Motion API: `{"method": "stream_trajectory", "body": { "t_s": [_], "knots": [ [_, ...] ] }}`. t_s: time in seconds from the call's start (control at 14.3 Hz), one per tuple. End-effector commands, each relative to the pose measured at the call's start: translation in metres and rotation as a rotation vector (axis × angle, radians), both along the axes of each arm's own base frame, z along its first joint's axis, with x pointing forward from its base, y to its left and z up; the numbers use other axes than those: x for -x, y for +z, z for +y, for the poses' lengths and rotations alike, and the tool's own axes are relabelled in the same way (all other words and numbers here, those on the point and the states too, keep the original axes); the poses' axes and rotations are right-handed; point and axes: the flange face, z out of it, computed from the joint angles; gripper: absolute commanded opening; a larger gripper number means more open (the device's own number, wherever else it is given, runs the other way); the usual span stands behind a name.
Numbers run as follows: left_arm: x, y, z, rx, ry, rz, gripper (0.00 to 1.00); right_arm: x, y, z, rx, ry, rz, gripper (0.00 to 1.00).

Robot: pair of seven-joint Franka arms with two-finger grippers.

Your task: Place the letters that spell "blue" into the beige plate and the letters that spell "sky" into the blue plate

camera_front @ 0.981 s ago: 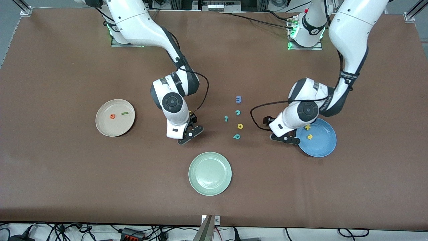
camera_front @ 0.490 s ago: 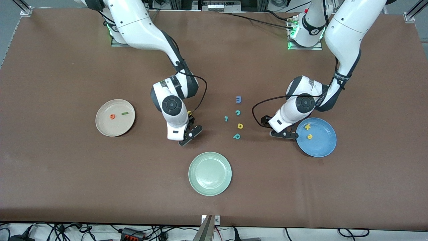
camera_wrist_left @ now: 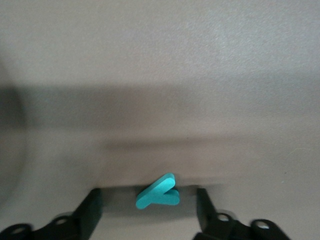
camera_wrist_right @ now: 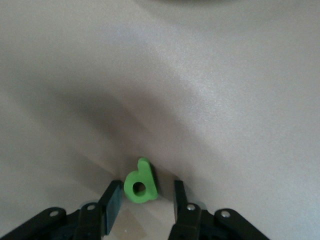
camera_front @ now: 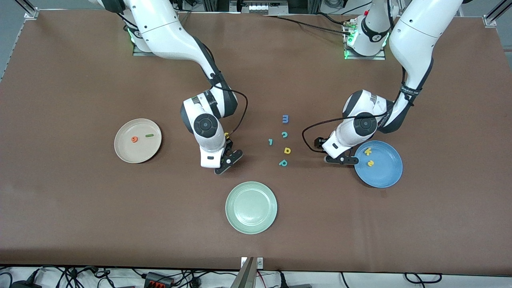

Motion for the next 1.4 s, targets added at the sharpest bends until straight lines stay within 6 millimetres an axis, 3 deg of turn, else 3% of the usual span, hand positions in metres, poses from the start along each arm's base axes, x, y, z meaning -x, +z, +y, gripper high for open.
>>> {"method": "stream_trajectory", "body": {
  "t_s": [0.0, 0.35, 0.63, 0.84, 0.98, 1.12, 1.33],
  "knots": [
    [0.003, 0.007, -0.001, -0.025, 0.016, 0.004, 0.65, -0.002, -0.004, 0.003, 0.003, 0.053, -0.016, 0.5],
    [-0.004, 0.009, -0.005, -0.017, 0.016, -0.011, 0.62, -0.003, -0.003, 0.004, 0.002, 0.063, -0.018, 0.43],
    [-0.003, 0.007, -0.007, -0.017, 0.012, -0.008, 0.49, -0.003, -0.002, 0.004, 0.001, 0.062, -0.018, 0.28],
    [-0.002, 0.002, -0.008, -0.015, 0.016, -0.005, 0.48, -0.005, 0.002, 0.002, -0.005, 0.038, -0.023, 0.2],
    [-0.003, 0.002, -0.008, -0.011, 0.019, -0.014, 0.43, -0.021, 0.008, -0.022, -0.011, -0.012, -0.027, 0.18],
    [-0.003, 0.002, -0.008, -0.017, 0.006, -0.018, 0.23, -0.035, 0.025, -0.053, -0.018, -0.063, -0.026, 0.18],
    [-0.004, 0.003, -0.005, -0.026, -0.008, -0.026, 0.21, -0.05, 0.037, -0.124, 0.0, -0.173, 0.036, 0.18]
  ]
}}
